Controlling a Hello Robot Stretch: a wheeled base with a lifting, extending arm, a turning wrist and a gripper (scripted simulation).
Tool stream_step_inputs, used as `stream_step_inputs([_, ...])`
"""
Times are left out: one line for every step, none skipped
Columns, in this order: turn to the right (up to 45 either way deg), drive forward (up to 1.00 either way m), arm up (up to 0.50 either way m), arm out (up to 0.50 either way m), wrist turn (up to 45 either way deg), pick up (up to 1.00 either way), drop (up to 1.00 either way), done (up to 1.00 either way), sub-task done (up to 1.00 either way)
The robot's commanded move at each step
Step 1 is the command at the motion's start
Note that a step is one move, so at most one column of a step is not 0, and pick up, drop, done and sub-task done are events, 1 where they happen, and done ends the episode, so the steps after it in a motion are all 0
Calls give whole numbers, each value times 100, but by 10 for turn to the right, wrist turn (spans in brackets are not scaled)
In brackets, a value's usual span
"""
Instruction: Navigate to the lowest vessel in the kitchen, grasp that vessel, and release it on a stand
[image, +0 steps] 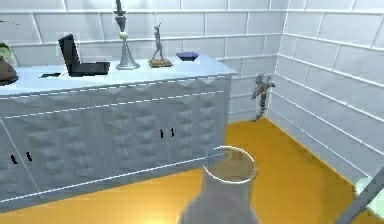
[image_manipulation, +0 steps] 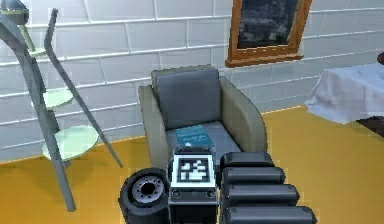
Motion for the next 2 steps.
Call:
stream_step_inputs([450,0,0,0,0,0,0,0,0])
stream_step_inputs([450,0,0,0,0,0,0,0,0])
